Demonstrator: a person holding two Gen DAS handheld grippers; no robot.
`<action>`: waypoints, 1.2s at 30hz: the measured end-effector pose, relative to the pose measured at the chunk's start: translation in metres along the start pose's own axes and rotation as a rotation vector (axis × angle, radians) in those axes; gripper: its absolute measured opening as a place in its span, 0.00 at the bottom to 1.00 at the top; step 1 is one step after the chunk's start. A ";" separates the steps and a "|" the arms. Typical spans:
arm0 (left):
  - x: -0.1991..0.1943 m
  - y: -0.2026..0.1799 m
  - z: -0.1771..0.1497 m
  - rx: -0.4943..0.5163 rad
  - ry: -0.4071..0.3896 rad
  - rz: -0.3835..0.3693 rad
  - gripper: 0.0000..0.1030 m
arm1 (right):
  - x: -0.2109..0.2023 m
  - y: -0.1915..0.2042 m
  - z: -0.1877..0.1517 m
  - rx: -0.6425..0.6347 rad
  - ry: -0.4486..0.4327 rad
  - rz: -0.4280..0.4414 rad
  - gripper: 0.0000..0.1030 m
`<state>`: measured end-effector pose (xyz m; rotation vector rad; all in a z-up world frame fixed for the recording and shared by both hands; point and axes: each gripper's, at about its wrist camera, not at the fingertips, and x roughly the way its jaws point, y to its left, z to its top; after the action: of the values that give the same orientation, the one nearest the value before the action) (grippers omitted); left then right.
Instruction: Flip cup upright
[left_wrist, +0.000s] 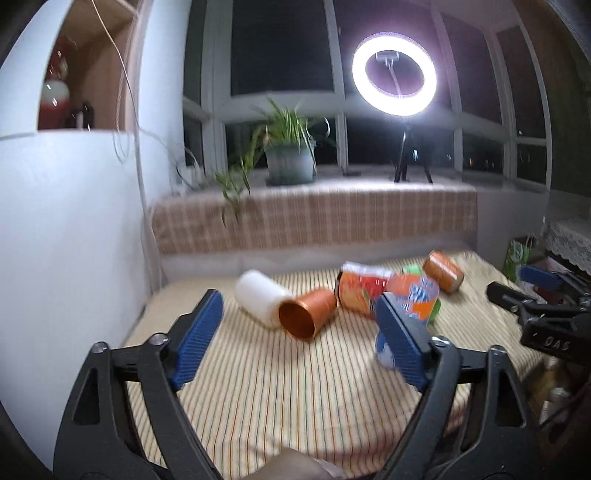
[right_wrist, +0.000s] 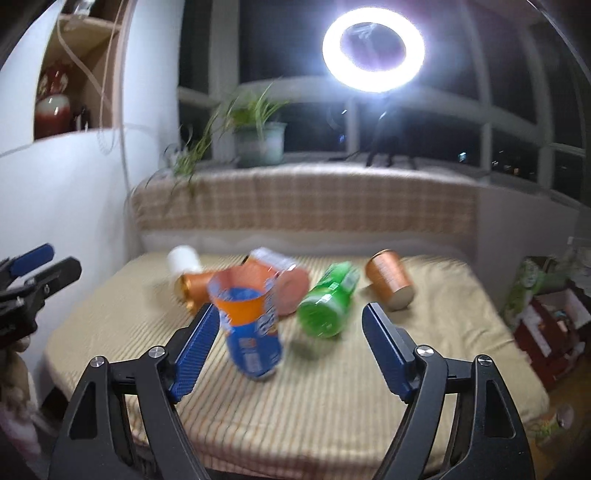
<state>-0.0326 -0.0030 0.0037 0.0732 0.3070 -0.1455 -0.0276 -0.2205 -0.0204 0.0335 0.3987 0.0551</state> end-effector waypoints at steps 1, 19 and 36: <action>-0.004 -0.002 0.001 0.002 -0.021 0.007 0.89 | -0.008 -0.003 0.003 0.010 -0.025 -0.022 0.78; -0.029 -0.007 -0.001 -0.005 -0.065 0.054 1.00 | -0.051 -0.008 0.011 0.045 -0.123 -0.104 0.80; -0.028 -0.006 -0.002 -0.007 -0.063 0.049 1.00 | -0.052 -0.008 0.010 0.041 -0.116 -0.114 0.80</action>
<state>-0.0603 -0.0053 0.0096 0.0690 0.2426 -0.0984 -0.0712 -0.2319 0.0080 0.0545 0.2851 -0.0673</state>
